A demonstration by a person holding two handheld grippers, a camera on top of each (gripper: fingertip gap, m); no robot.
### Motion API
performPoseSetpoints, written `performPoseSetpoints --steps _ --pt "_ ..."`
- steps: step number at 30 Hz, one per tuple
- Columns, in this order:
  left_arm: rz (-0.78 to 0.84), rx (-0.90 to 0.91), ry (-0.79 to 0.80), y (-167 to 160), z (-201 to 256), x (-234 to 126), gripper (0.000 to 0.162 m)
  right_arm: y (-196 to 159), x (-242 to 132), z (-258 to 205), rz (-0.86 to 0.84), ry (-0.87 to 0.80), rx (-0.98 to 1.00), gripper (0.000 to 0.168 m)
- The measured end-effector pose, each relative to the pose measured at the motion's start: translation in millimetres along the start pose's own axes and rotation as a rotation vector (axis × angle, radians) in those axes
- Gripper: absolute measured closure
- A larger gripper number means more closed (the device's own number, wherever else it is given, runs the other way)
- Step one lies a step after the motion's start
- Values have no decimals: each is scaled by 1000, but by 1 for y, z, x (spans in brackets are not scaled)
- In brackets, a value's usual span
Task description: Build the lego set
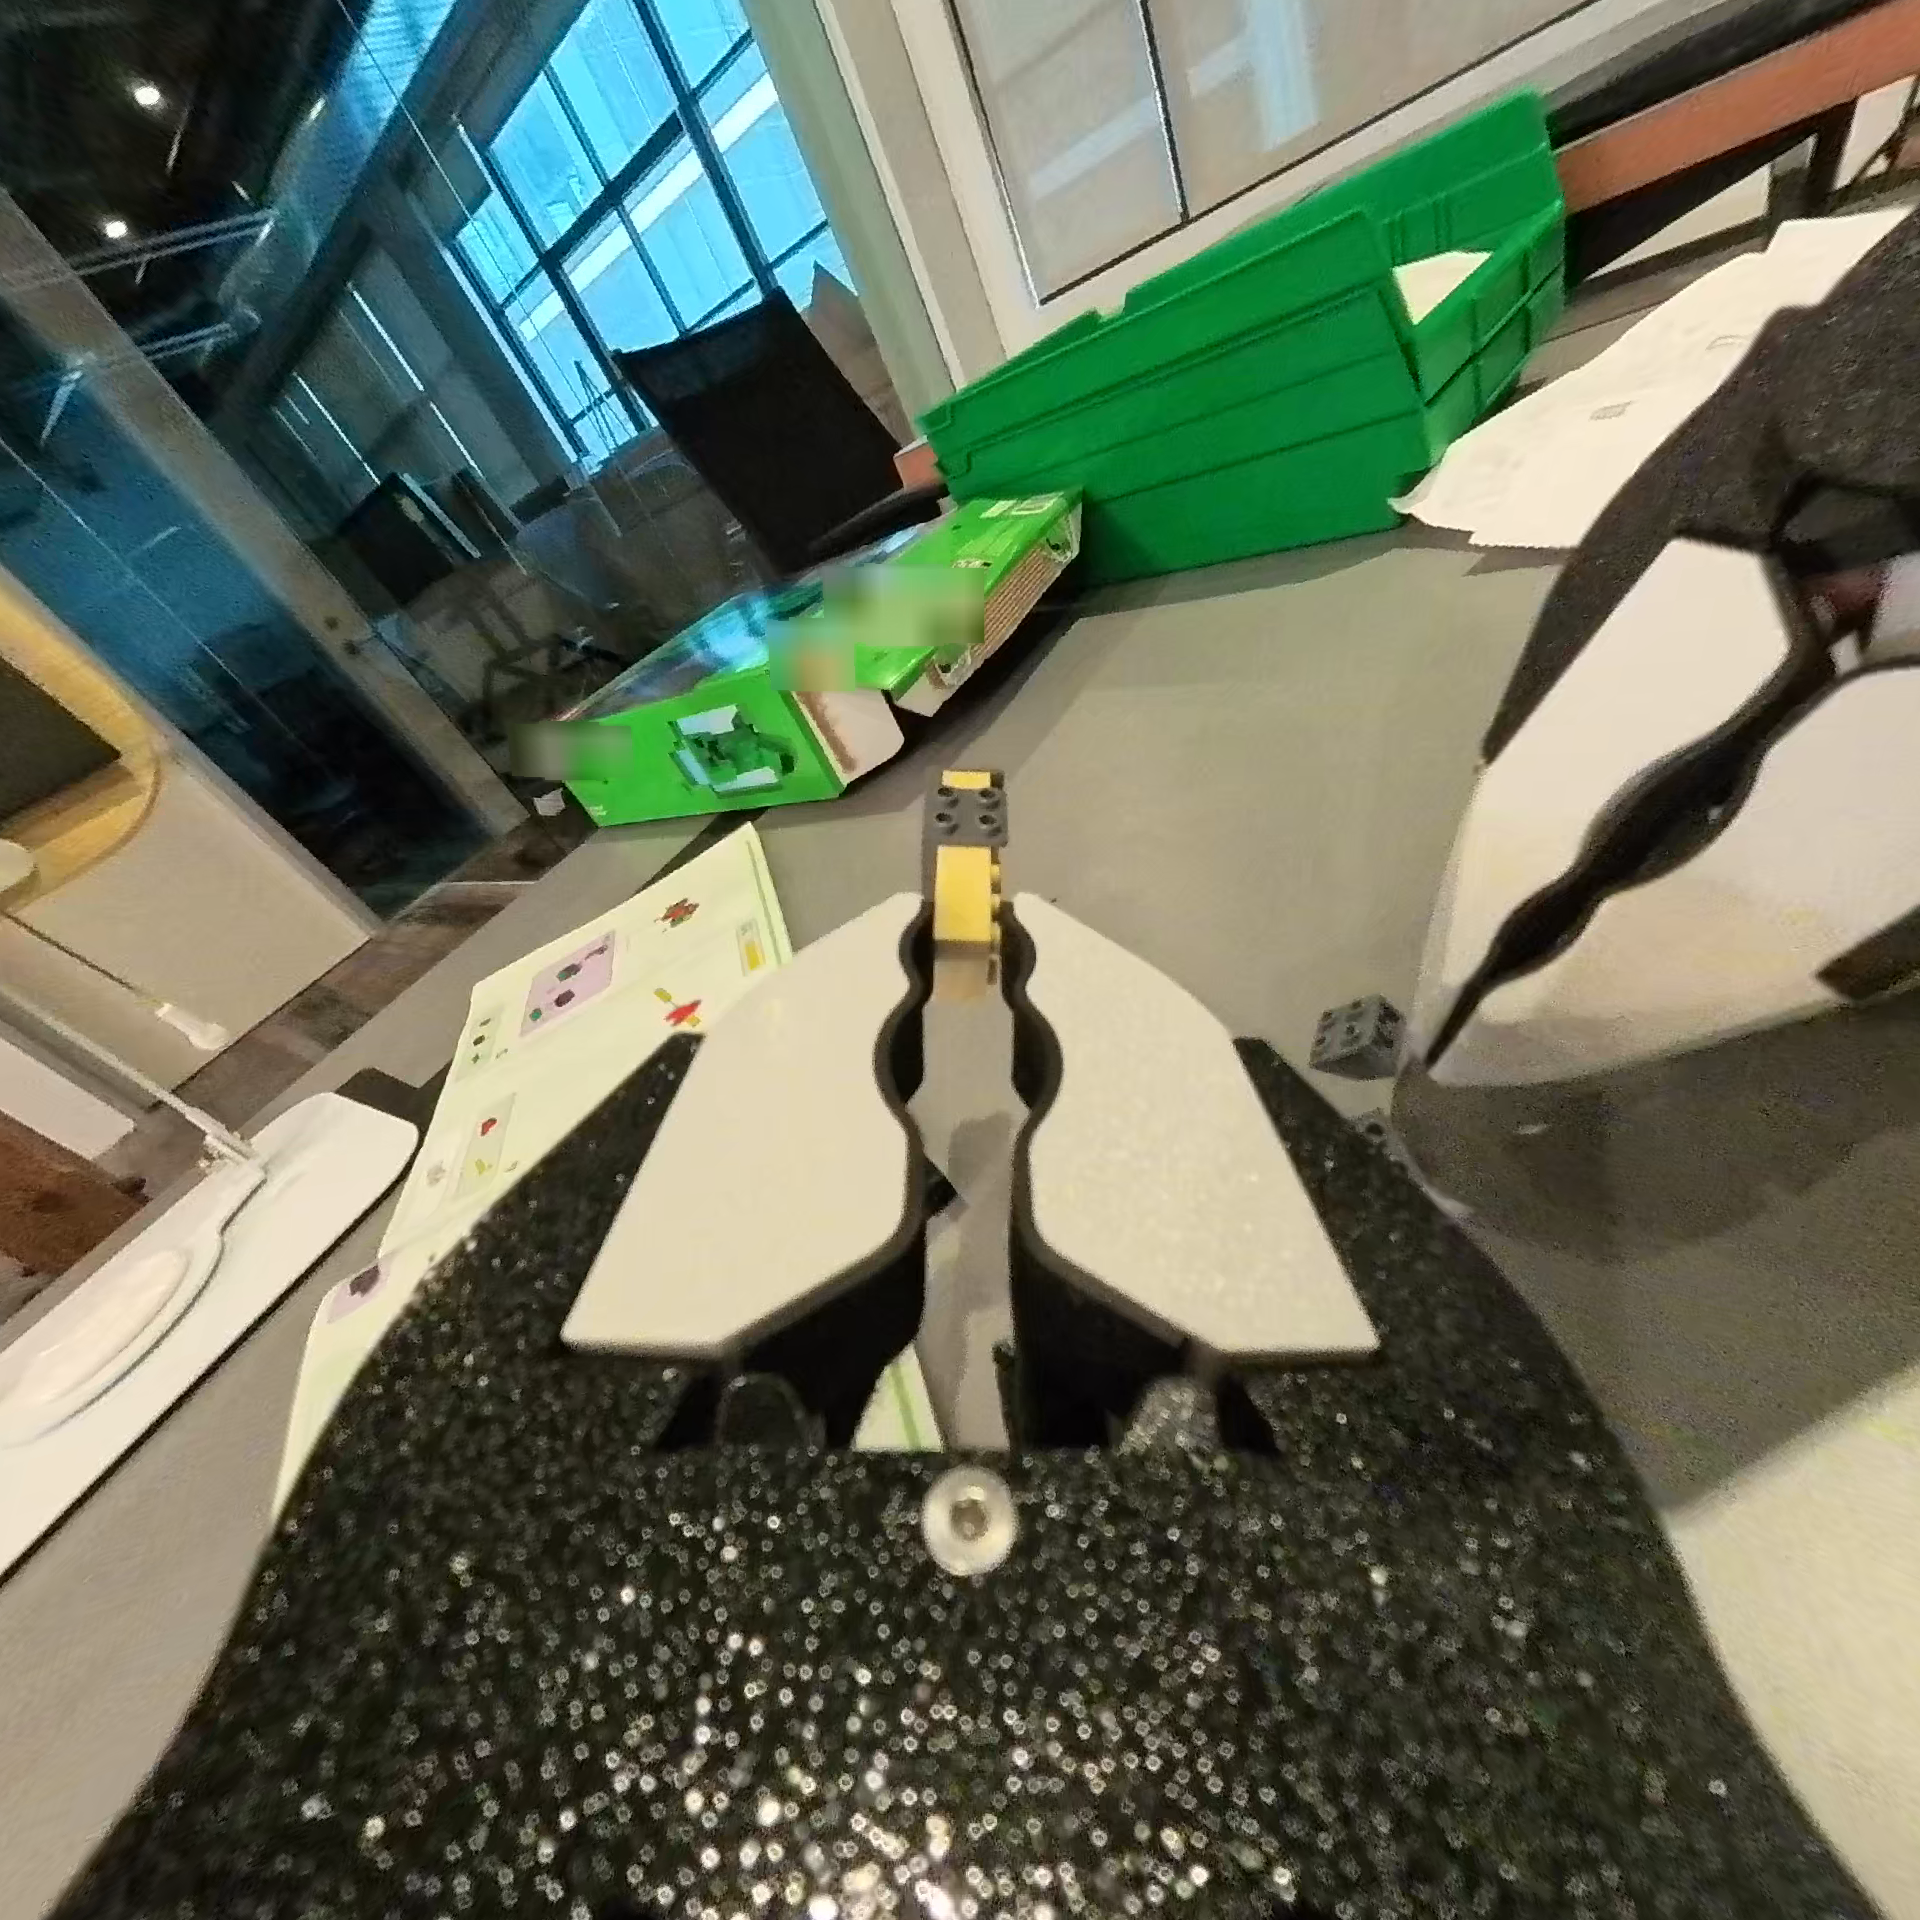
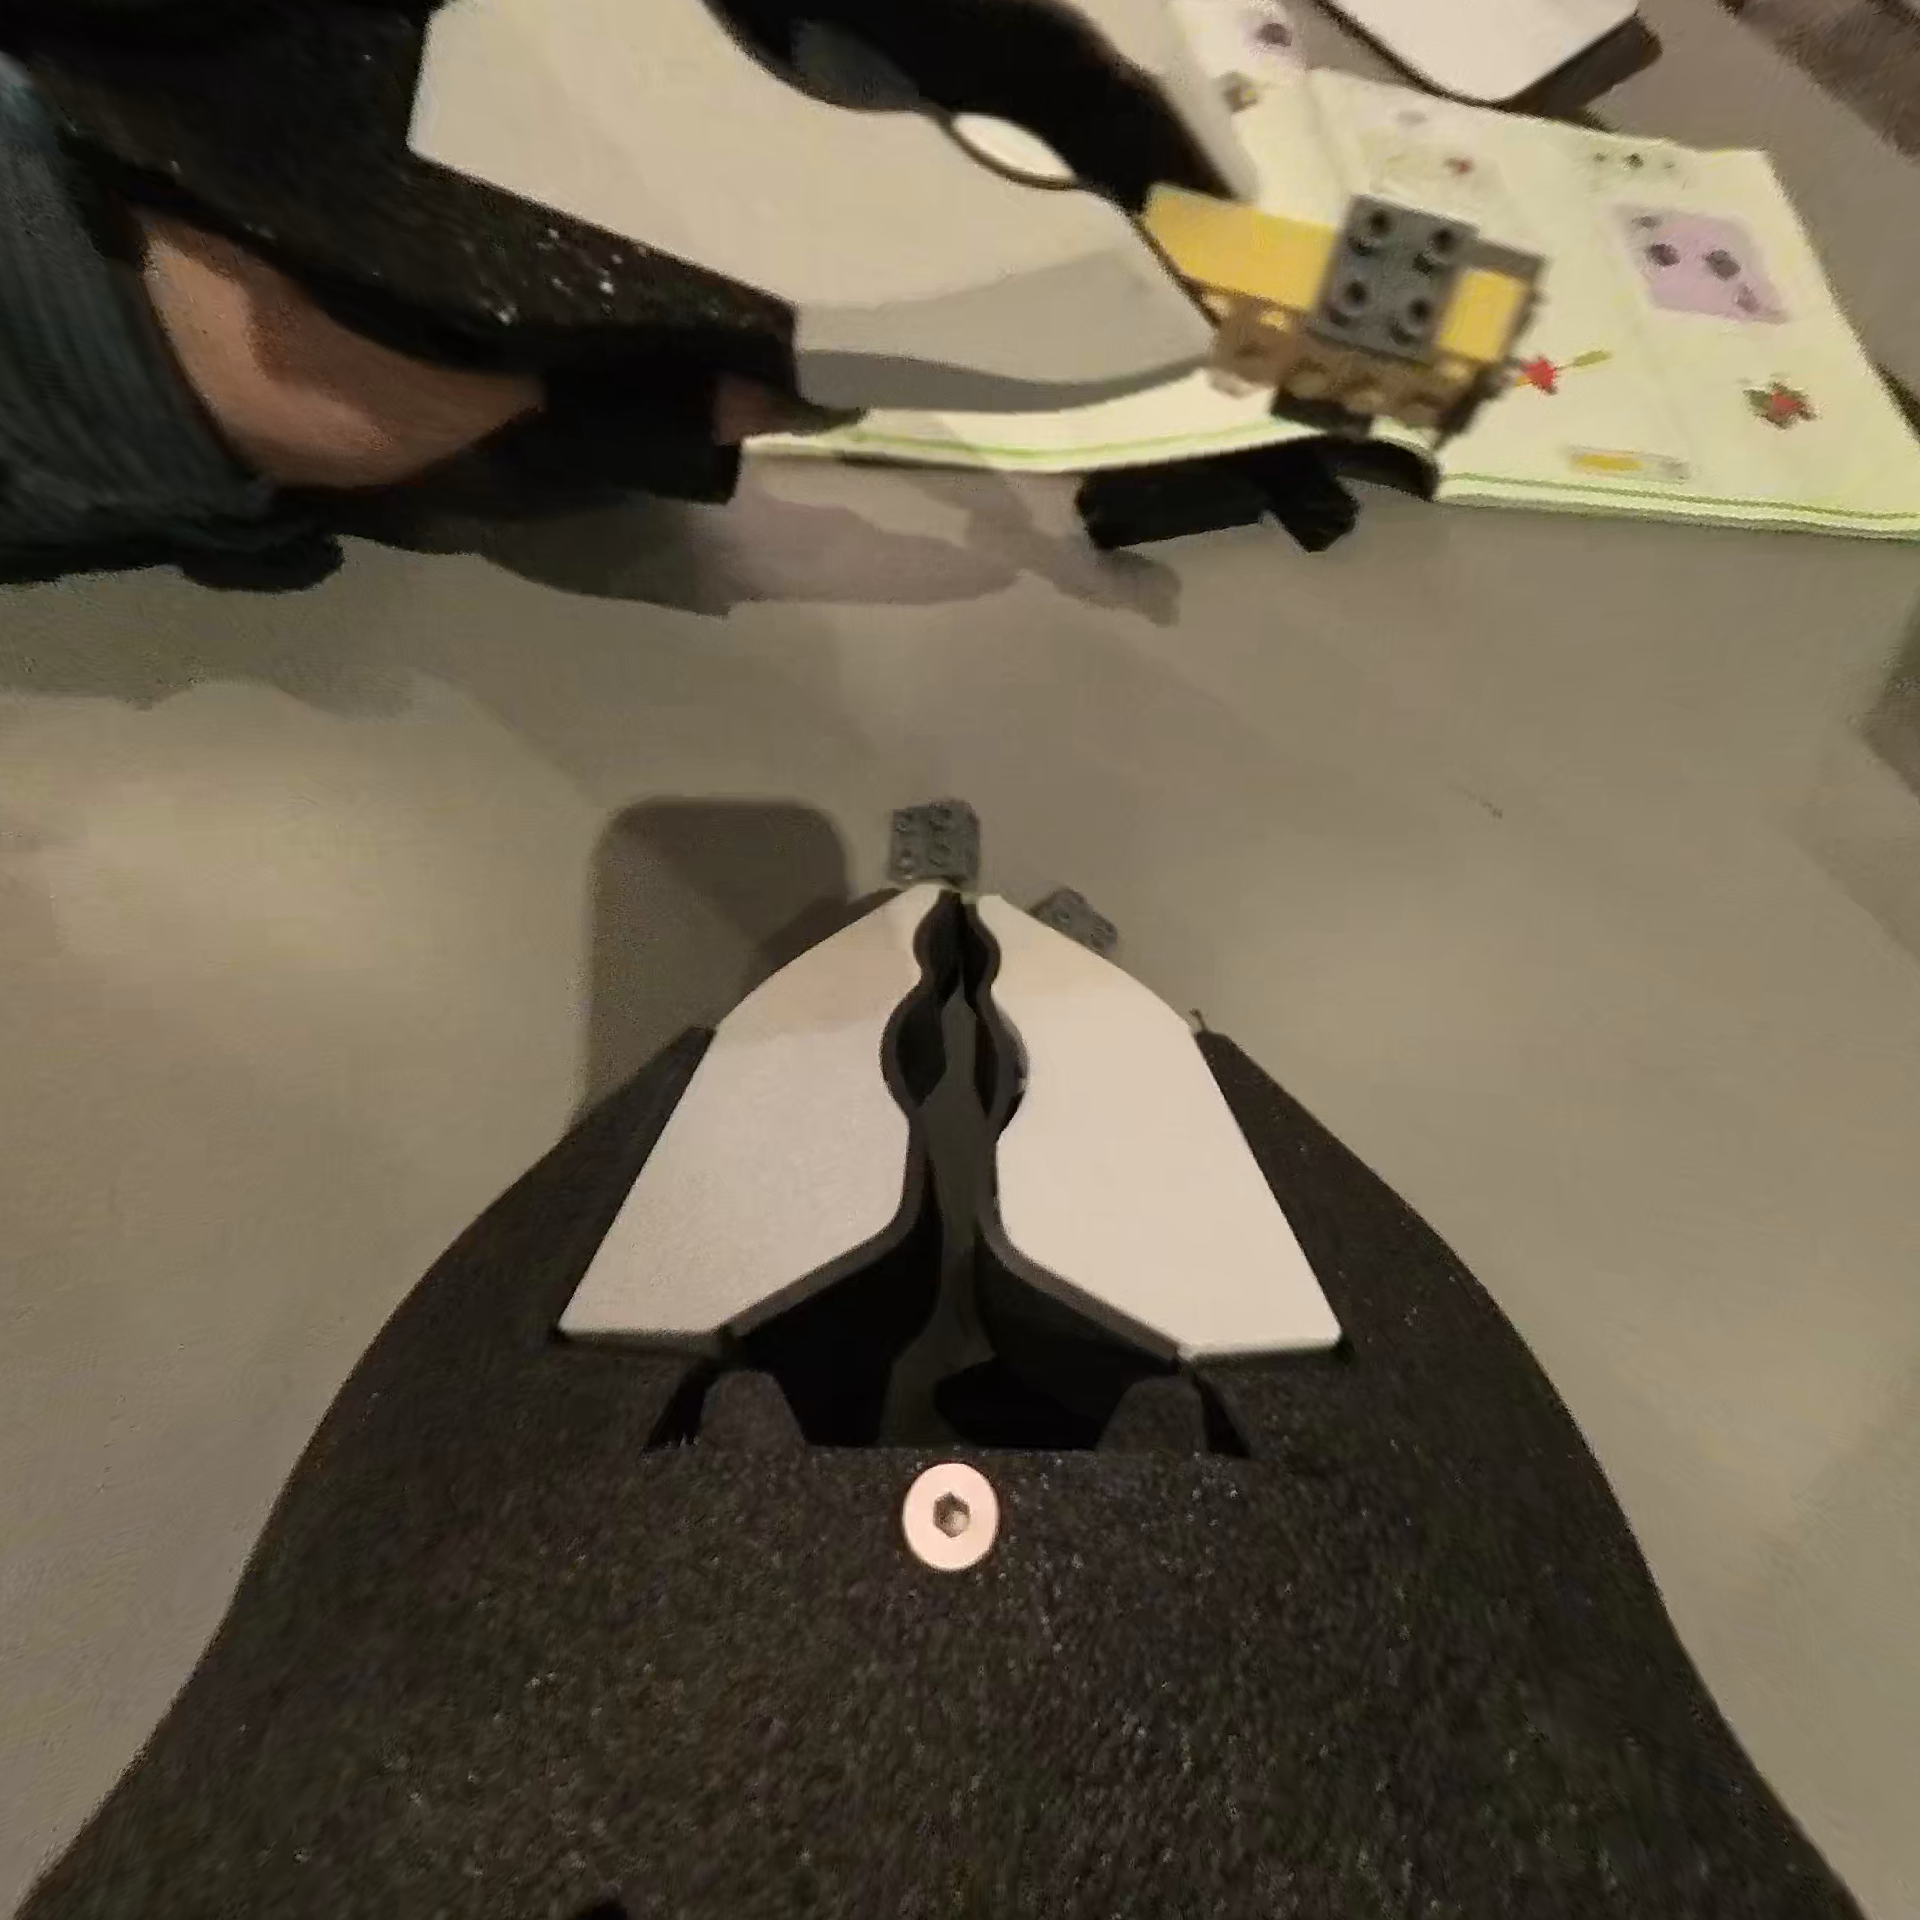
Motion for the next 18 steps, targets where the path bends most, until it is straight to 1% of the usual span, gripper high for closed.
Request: performPoseSetpoints --steps 5,7,10,11,14,16,18 --pt "5 9 -10 1 1 0 151 -5 9 3 -84 2 -11 168" --pt "13 -8 -11 2 0 0 151 -7 5 13 -110 -49 -34 168" --pt "21 -27 -10 2 -1 0 151 -14 -5 38 -165 -182 -54 168" --pt "24 -33 -8 2 -1 0 151 -14 -7 43 -155 -197 -46 168" --pt "30 -48 -8 2 -2 0 151 0 -6 30 -63 -92 23 168" --pt "31 -59 -9 2 -2 0 151 1 -1 16 -77 -20 47 168" --pt "36 -71 -7 2 -3 0 151 -5 5 10 -122 -7 10 168"
Point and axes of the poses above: each gripper's, where its closed fingertips meet, x out along the fingers, y out of its top, z = x × y across the jaws, the point moved 5 cm from there along -x, back along the fingers, and after that the axes turned 14 degrees about z, right-handed, at the moved point
